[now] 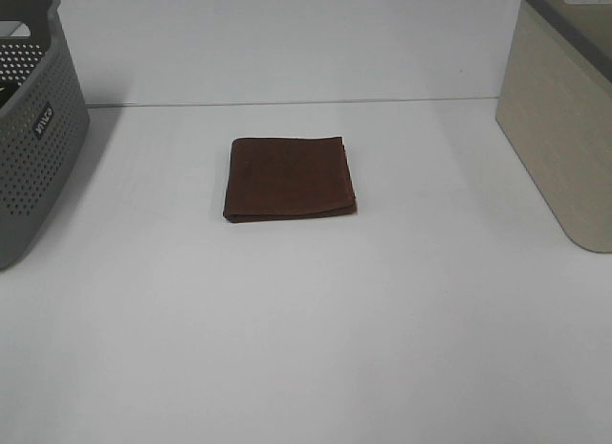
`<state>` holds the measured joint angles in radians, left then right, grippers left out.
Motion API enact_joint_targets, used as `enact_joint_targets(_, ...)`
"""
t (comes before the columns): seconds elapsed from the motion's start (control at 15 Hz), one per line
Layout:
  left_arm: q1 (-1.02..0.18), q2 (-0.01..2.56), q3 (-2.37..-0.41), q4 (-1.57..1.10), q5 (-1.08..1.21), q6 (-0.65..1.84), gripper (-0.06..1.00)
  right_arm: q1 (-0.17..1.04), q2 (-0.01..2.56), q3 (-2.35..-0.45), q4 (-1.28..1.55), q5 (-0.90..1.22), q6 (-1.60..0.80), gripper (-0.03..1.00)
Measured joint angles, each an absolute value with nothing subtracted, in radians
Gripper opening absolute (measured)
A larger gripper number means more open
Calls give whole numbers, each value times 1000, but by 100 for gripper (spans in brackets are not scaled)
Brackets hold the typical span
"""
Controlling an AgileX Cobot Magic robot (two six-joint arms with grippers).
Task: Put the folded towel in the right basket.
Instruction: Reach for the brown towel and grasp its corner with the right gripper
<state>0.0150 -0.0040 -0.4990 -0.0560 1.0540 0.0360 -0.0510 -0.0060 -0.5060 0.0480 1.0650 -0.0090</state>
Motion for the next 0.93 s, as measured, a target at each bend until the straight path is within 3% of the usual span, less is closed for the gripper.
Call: enact_joint_targets(0.93, 15, -4, -499, -56, 1054, 36, 97, -51, -6, -506, 48, 1065, -9, 62)
